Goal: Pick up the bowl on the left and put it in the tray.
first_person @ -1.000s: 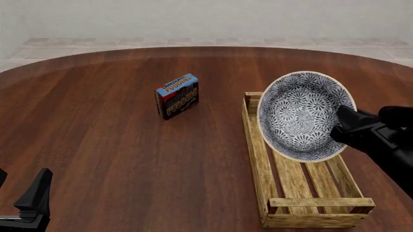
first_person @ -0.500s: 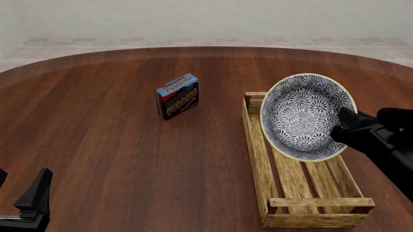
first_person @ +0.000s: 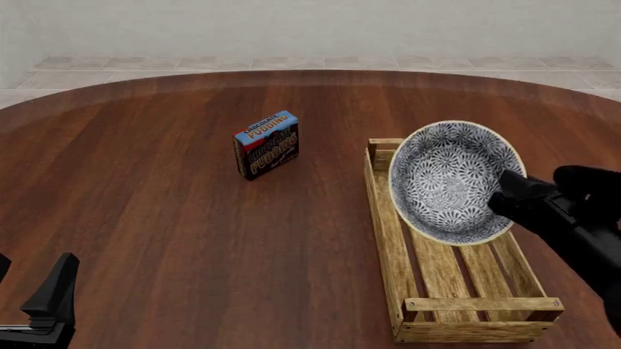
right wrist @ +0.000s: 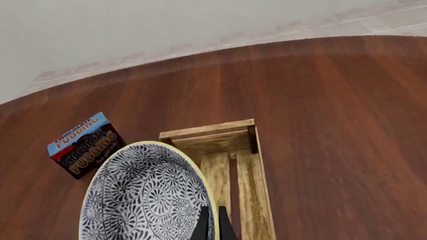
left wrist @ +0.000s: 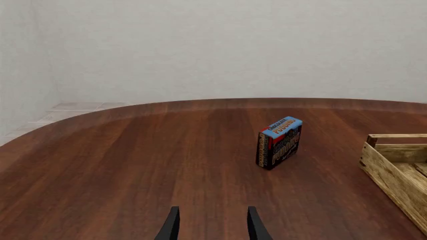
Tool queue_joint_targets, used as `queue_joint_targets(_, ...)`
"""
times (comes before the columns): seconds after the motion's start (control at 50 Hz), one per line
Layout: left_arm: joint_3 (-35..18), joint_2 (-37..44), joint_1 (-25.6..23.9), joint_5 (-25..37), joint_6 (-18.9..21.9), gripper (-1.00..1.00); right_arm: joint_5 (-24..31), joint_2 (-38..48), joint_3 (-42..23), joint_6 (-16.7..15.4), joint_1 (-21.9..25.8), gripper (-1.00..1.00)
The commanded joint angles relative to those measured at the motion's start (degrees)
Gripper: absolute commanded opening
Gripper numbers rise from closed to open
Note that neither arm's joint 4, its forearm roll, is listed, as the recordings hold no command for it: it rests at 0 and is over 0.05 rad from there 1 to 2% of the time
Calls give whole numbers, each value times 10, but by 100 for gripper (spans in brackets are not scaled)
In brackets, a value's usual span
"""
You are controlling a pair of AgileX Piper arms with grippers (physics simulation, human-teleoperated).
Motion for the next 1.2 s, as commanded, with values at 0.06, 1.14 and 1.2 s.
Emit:
queue_joint_targets(0.06, 0, 0, 0, 0, 0, 100, -2, 21, 2, 27, 1, -100)
queue_joint_targets(1.14, 0, 0, 0, 0, 0, 100, -33, 83, 32, 34, -35, -100)
queue_joint_targets(1.2, 0, 0, 0, 0, 0, 100, -39, 89, 36, 36, -32, -100)
